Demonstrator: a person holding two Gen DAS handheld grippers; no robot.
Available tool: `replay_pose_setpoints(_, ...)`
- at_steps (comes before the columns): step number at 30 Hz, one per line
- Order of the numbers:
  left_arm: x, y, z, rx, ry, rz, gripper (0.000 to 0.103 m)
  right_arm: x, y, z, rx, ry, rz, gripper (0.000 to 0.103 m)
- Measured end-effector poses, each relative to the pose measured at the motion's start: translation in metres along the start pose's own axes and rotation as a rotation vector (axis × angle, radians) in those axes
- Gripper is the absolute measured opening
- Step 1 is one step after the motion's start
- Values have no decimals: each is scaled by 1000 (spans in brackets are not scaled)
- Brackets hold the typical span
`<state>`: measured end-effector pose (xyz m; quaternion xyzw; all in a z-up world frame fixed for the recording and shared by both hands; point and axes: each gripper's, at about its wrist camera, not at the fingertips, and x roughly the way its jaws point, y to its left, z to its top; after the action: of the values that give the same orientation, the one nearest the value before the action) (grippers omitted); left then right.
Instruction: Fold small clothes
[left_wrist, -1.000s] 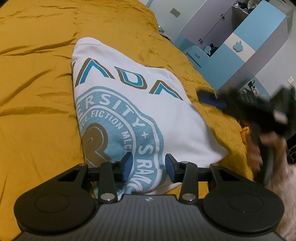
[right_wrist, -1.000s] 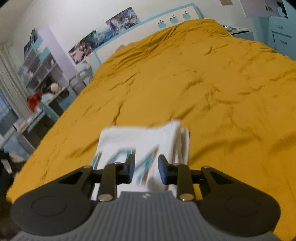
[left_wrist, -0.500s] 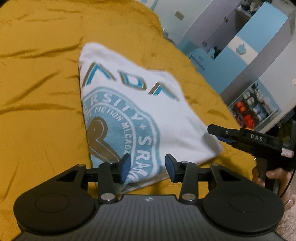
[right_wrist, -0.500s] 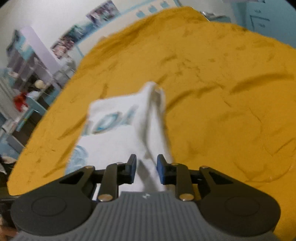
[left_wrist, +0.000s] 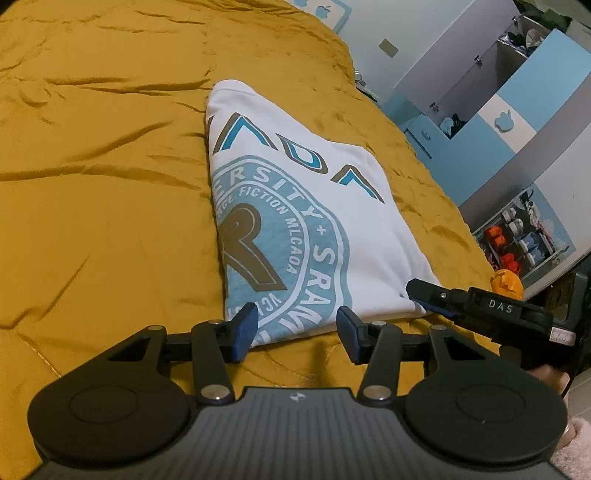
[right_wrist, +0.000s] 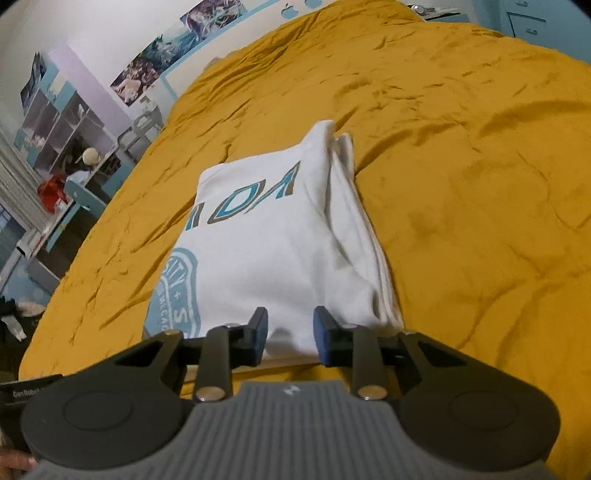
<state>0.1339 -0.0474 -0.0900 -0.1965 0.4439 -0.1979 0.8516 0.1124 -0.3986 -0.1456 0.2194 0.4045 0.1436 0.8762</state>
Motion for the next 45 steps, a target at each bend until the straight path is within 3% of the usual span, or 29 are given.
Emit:
replay_pose_setpoints(5, 0, -2, 0, 16, -1, 6, 58, 2, -3, 5, 3, 6, -9, 22)
replay_pose_setpoints(7, -1, -3, 1, 24, 4, 10, 58, -1, 3, 8, -8, 4, -11, 26)
replay_pose_setpoints(13, -13, -9, 17, 13, -38, -51, 58, -7, 24, 47, -85, -116, 61, 34)
replay_pose_setpoints(19, -1, -8, 72, 49, -94, -85, 63, 39, 32, 116, -102, -126, 109, 35)
replay_pose_setpoints(26, 73, 22, 141, 51, -43, -110, 63, 99, 9, 156, -30, -57, 76, 35)
replay_pose_setpoints(30, 102, 40, 146, -33, -2, -127, 61, 129, -15, 157, -10, -13, -4, 38)
replay_pose_setpoints(34, 117, 51, 136, -36, 30, -119, 51, 137, -38, 154, 45, -11, 17, 35)
replay_pose_setpoints(38, 111, 59, 147, -95, 33, -158, 53, 126, -34, 154, 53, -26, 41, 37)
replay_pose_setpoints(42, 91, 77, 175, -148, -98, -93, 65, 84, -2, 134, 1, -68, 185, 43)
replay_pose_setpoints(45, 95, 92, 189, -187, -109, -31, 65, 61, 30, 98, -66, -20, 314, 47)
